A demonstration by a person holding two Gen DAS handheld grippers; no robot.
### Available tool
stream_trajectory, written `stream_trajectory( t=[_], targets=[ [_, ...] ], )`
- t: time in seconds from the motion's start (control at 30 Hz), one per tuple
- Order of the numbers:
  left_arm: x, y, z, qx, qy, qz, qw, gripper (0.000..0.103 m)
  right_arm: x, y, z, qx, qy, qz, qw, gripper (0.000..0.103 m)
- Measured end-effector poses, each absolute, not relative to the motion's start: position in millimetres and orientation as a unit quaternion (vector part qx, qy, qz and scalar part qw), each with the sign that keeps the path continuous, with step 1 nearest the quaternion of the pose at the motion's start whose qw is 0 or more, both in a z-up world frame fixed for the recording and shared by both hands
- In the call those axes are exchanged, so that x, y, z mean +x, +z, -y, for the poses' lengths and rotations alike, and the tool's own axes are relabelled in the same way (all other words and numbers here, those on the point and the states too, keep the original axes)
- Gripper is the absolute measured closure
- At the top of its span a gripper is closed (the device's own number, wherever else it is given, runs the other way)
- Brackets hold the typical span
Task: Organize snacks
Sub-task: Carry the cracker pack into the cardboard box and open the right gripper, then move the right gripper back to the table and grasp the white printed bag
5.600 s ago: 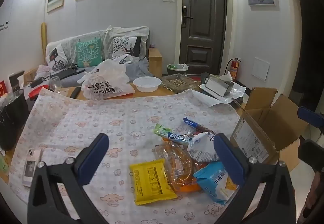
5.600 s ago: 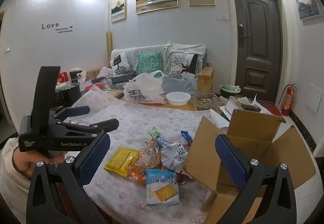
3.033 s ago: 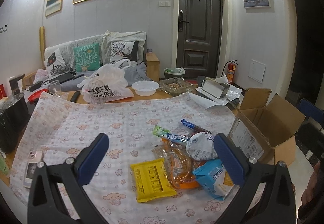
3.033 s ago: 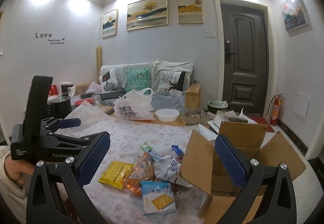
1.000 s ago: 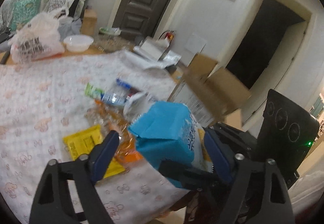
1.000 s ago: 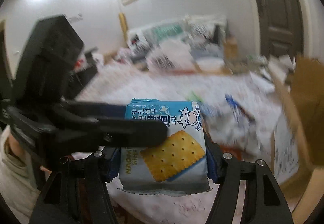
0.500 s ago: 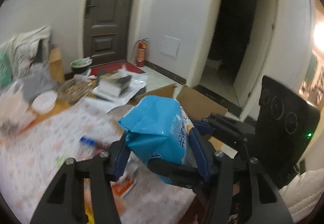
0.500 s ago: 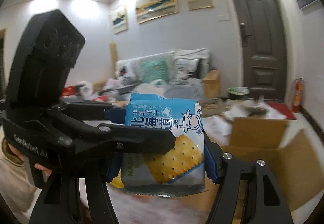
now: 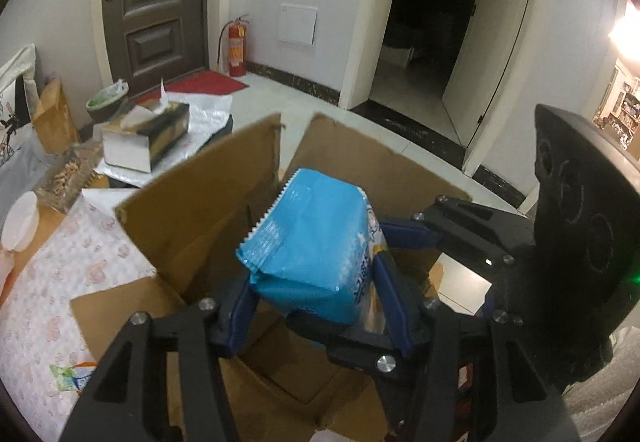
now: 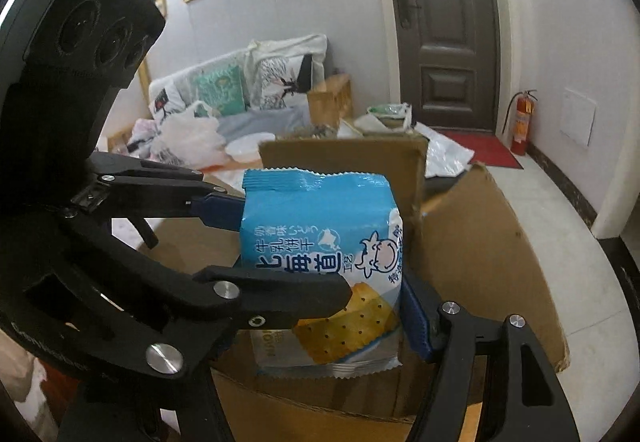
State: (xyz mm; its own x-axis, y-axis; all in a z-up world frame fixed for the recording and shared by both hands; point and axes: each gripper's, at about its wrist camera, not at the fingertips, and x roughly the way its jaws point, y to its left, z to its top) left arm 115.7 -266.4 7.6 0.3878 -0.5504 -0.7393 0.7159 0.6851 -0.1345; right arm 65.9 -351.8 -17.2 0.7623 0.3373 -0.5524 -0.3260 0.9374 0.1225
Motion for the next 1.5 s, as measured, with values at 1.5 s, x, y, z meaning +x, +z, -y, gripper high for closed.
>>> stream_trajectory(
  t=[1.5],
  targets=[
    [43, -56, -73, -0.037, -0.144, -0.344, 0.927, 0.017, 43, -87, 92, -0.104, 0.212, -0.324, 0.916, 0.026]
  ],
)
